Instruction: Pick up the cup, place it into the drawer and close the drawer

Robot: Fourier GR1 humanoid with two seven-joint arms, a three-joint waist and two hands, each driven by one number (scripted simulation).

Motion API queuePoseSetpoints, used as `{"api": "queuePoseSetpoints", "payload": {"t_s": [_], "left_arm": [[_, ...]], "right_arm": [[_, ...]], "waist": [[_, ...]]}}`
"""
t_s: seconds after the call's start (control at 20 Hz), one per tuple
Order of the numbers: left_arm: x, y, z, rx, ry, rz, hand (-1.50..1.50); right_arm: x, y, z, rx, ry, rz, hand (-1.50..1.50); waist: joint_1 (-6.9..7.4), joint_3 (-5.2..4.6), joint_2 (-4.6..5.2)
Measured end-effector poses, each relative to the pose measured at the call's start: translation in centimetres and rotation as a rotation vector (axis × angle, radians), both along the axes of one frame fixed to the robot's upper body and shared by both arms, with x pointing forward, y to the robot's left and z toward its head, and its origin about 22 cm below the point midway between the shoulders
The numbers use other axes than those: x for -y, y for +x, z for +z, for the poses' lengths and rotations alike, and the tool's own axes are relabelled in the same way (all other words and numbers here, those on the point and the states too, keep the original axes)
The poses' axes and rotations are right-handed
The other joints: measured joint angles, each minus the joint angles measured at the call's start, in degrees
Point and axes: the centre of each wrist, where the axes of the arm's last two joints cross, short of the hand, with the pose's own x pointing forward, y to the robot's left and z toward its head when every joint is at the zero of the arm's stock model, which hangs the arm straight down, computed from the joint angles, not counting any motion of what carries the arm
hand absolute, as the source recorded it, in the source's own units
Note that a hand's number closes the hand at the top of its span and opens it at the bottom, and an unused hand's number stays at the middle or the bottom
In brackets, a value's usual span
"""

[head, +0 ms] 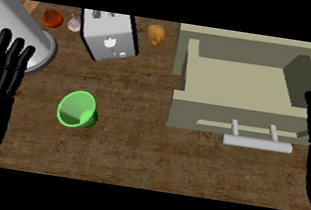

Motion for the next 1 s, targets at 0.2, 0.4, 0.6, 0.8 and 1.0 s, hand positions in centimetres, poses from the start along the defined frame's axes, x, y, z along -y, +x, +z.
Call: {"api": "queuePoseSetpoints", "payload": {"t_s": [0.2,0.4,0.6,0.8,1.0], "left_arm": [[0.1,-0.1,-0.1,-0.019,-0.008,-0.153,-1.5],[0.2,-0.3,-1.4,-0.099,-0.08,-0.359,-1.5],[-1.8,-0.2,-3.3,-0.197,-0.165,-0.441,-1.5],[-3.3,0.5,-5.2,-0.259,-0.209,-0.471,-1.5],[-4.8,1.5,-6.5,-0.298,-0.218,-0.448,-1.5]], "right_arm": [[0.0,0.4,-0.1,0.017,0.0,-0.011,-1.5],[0.2,0.4,-0.2,-0.007,-0.046,0.012,-1.5],[0.5,0.8,-0.3,-0.04,-0.094,0.036,-1.5],[0.5,0.8,-0.1,-0.047,-0.105,0.051,-1.5],[0.8,1.1,-0.2,-0.053,-0.113,0.052,-1.5]], "waist": [[0.29,-0.09,-0.36],[0.3,-0.17,-0.42],[0.39,-0.17,-0.47],[0.32,-0.15,-0.53],[0.27,-0.14,-0.55]]}}
